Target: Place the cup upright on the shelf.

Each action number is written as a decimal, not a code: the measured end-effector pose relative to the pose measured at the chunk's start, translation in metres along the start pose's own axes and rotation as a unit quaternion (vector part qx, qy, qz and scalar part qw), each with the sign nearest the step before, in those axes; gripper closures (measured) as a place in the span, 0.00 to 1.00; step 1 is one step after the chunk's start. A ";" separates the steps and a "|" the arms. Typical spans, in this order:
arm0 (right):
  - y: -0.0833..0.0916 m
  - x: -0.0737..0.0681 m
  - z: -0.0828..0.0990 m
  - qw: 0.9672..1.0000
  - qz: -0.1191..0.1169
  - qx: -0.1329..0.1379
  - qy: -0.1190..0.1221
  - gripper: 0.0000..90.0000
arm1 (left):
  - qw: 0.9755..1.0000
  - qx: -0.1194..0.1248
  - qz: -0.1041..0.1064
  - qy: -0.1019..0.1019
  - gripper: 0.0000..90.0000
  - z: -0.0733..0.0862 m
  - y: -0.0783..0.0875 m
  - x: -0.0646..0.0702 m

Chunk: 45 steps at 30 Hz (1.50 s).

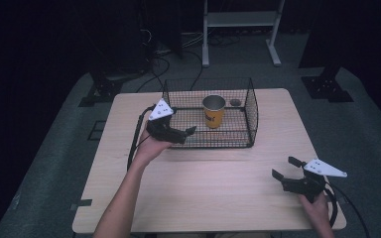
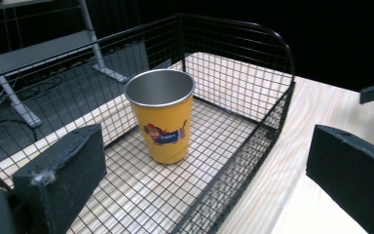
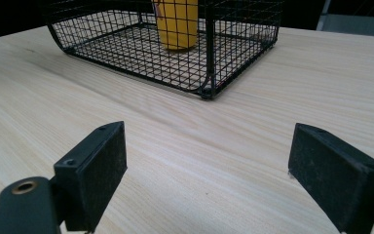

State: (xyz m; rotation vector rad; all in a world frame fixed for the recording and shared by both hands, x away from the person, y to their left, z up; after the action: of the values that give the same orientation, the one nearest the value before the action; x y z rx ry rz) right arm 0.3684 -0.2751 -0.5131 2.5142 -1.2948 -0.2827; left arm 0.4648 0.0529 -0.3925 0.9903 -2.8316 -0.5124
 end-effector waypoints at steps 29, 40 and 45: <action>-0.001 -0.001 0.001 1.000 0.001 -0.007 0.008 0.14 | 1.000 0.023 -0.001 -0.009 0.01 0.019 0.028 0.025; -0.001 -0.001 0.001 1.000 0.000 -0.007 0.007 0.14 | 0.999 0.047 -0.007 0.012 0.01 0.030 0.043 0.025; -0.001 -0.001 0.001 1.000 0.001 -0.007 0.008 0.14 | 0.997 0.073 -0.020 0.032 0.01 0.037 0.047 0.032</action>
State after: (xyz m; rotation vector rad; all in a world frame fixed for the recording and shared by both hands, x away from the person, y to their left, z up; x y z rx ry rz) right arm 0.3684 -0.2734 -0.5143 2.4976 -1.2855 -0.2695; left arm 0.4048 0.0785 -0.4117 1.0698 -2.8307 -0.2759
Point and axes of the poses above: each handheld gripper's, and its own axes: y roughly backward along the jaws, z roughly out of its underside, x roughly to its right, the point moved 10 cm from there along -y, roughly forward along the jaws, and after that the axes turned 2 degrees about y, right-handed, at the moved point
